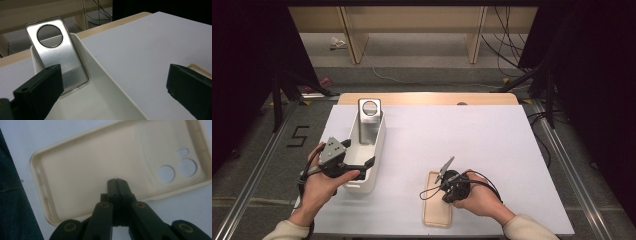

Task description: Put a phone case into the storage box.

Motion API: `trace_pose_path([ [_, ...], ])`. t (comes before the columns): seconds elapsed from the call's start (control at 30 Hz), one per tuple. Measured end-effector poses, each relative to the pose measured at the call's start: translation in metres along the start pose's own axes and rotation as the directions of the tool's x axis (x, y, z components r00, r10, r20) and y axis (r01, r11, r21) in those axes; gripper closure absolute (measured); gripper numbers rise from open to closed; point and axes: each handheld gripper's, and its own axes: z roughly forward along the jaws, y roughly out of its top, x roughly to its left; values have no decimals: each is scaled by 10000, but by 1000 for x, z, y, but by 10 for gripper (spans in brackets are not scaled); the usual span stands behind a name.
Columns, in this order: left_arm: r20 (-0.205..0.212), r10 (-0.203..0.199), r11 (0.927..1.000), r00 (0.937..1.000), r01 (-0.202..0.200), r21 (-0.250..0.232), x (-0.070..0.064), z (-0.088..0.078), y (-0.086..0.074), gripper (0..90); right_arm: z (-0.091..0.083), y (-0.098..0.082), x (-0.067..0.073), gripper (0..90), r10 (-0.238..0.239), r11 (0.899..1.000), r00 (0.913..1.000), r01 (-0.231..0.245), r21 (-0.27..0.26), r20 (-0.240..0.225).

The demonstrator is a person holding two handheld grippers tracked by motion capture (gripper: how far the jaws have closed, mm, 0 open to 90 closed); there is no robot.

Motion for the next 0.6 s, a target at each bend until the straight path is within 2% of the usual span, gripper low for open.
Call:
trace_pose_path([
  [0.13, 16, 13, 10000, 10000, -13, -11, -1, 0, 0, 5, 0, -1, -2, 900, -86, 10000, 10000, 86, 45, 25],
  [0.2, 28, 8, 10000, 10000, -7, -33, -1, 0, 1, 4, -1, -1, -2, 900, 128, 9998, 9999, -128, 117, -9],
  [0.33, 95, -104, 9999, 9999, 105, -62, -1, 0, 1, 6, -2, -3, -4, 880, 181, 9998, 9998, -182, -73, -94],
  [0.37, 90, -116, 9999, 9999, 116, -58, -1, 0, 1, 7, -3, -3, -3, 843, 66, 9998, 10000, -67, -163, -54],
  [0.4, 82, -117, 9999, 9999, 118, -68, -1, 0, 0, 7, -5, -3, -3, 761, -27, 9997, 10000, 27, -231, -14],
  [0.5, 70, -105, 9999, 9999, 105, -78, 0, 0, 1, 7, -10, -2, 0, 610, -488, 9983, 9976, 503, -293, 485],
  [0.53, 68, -97, 9999, 9999, 97, -78, 0, 0, 1, 7, -11, -2, 0, 555, -727, 9963, 9961, 749, -417, 509],
  [0.6, 73, -117, 9999, 9999, 117, -87, 0, 0, 1, 7, -15, -1, 4, 469, -807, 9954, 9954, 831, -466, 512],
])
